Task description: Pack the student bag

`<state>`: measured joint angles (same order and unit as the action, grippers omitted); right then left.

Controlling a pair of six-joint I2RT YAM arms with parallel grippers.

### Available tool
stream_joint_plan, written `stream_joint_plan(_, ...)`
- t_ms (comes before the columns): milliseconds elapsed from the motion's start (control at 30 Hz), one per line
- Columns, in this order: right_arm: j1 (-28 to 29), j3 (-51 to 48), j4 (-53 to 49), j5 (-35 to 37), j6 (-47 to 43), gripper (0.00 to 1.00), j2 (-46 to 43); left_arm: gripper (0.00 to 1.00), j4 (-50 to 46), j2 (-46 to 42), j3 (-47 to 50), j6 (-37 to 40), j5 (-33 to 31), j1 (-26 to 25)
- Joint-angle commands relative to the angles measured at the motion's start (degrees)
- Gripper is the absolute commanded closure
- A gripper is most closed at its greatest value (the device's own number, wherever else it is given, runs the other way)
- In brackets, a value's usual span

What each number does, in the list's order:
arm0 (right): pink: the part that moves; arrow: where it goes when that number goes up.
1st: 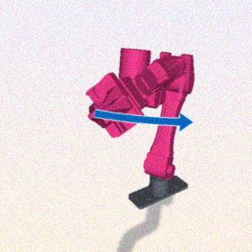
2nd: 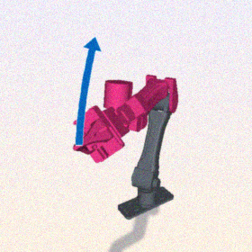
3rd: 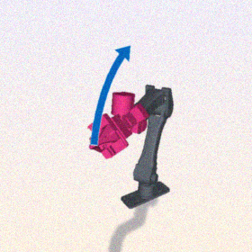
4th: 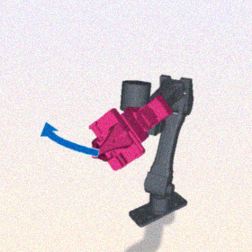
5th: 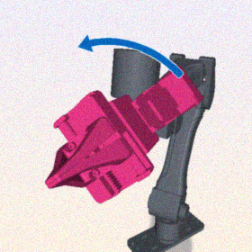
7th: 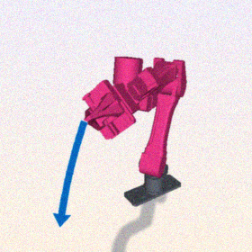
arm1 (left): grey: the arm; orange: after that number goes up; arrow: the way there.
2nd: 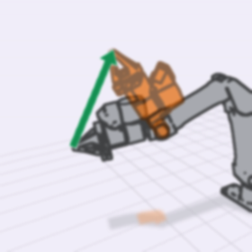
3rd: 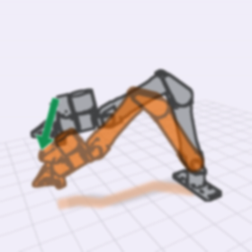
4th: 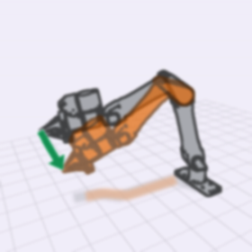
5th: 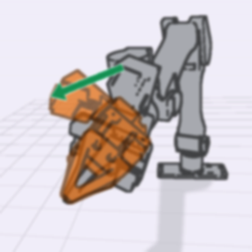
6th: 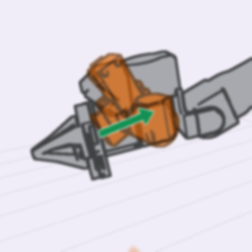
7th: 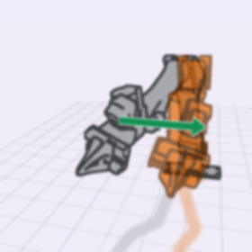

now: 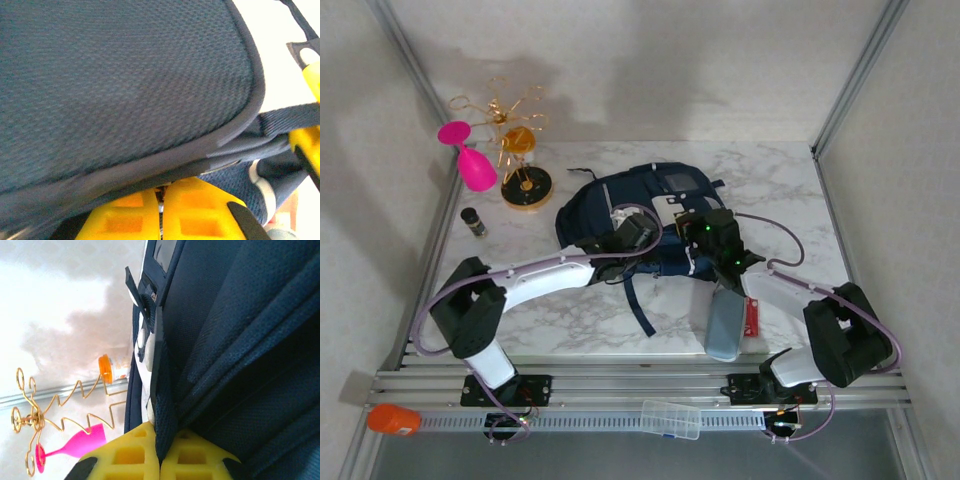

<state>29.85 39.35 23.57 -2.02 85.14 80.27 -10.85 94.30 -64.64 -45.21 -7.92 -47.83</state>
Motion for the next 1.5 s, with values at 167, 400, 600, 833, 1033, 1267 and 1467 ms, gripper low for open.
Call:
stream_joint_plan(167,-7.5,8.2,-2.7,-7.6,-13.1,1.00,2.3,1.00,-16.0,-4.3,1.9,13.4,-2.0,4.3)
stream_joint_plan(400,-6.6,14.9,-12.6,-11.0,-20.2,0.83,6.1,1.00,-7.9,-5.9,1.6,10.0,2.6,3.4)
stream_joint_plan(600,-4.9,6.1,-17.1,-9.5,-16.7,0.38,-2.5,1.00,-4.8,-4.9,0.2,6.3,0.3,3.5)
stream_joint_plan(833,2.4,5.0,-11.2,-11.9,-8.1,0.32,2.2,1.00,-4.5,-3.3,-0.7,5.8,1.8,3.4)
stream_joint_plan(1033,3.4,10.3,-8.3,-8.6,-8.8,0.41,9.5,1.00,-4.9,-2.5,-1.0,5.7,2.8,3.1)
stream_joint_plan(1267,3.9,17.7,-7.8,-8.3,-17.7,0.88,16.8,1.00,-8.4,-2.4,-1.4,6.1,1.7,2.8)
stream_joint_plan(1467,1.2,18.4,-13.1,-13.8,-31.4,1.00,15.0,1.00,-14.4,-5.2,1.3,5.6,-1.4,2.7)
